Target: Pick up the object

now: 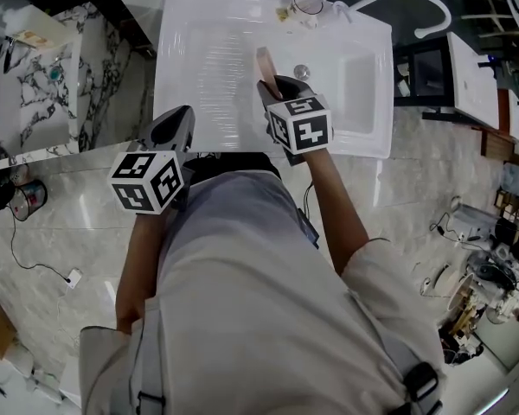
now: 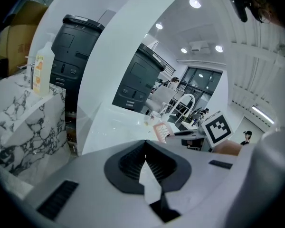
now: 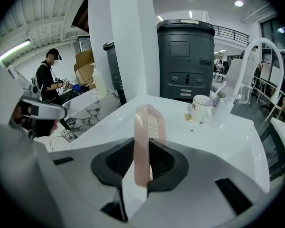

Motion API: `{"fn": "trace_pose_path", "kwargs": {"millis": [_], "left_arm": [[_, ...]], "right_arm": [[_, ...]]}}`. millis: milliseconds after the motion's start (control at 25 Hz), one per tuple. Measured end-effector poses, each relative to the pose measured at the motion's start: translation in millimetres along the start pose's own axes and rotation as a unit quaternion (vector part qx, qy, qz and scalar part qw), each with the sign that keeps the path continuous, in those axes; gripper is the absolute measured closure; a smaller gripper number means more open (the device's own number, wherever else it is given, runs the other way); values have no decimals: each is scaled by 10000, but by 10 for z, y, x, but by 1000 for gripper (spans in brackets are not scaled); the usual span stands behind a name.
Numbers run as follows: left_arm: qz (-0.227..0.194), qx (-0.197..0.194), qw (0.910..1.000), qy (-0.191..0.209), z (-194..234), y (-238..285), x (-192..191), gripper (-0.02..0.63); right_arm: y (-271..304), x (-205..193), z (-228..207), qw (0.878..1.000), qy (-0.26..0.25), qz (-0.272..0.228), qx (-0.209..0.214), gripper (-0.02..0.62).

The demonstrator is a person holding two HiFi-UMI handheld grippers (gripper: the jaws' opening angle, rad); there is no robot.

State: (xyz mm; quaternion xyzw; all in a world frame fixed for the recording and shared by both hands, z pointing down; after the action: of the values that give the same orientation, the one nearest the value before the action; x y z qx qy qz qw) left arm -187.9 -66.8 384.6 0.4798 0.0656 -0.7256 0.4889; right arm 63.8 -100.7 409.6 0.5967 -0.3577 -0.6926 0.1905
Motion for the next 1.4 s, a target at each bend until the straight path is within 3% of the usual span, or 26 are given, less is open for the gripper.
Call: {"fn": "trace_pose_path", "kwargs": {"millis": [760,1240,1400], "left_arm": [[-4,126,9998,132,91,-5,53,603],[-227,76,9997,40,97,-27,89,603],[-103,63,9998,142,48,0,79,603]], "right_arm": [[-396,-128,-24,9966,638,-518,-80,508],[-524,-194,134,9956,722,-589,137,508],[-544,-196,117,9955,738,-577,164,508]]}}
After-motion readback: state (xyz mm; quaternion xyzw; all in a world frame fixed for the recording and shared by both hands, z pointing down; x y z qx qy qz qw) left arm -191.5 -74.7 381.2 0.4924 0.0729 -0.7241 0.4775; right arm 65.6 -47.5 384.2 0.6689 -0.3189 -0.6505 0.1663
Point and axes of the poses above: the fingertips, and each gripper's own axes: y forward along the fingers, z to its left, x out of its top, the point moved 10 cm from there along -y, backward along the fingers, and after that the axes turned 10 degrees about -x, right-handed, at the moved point
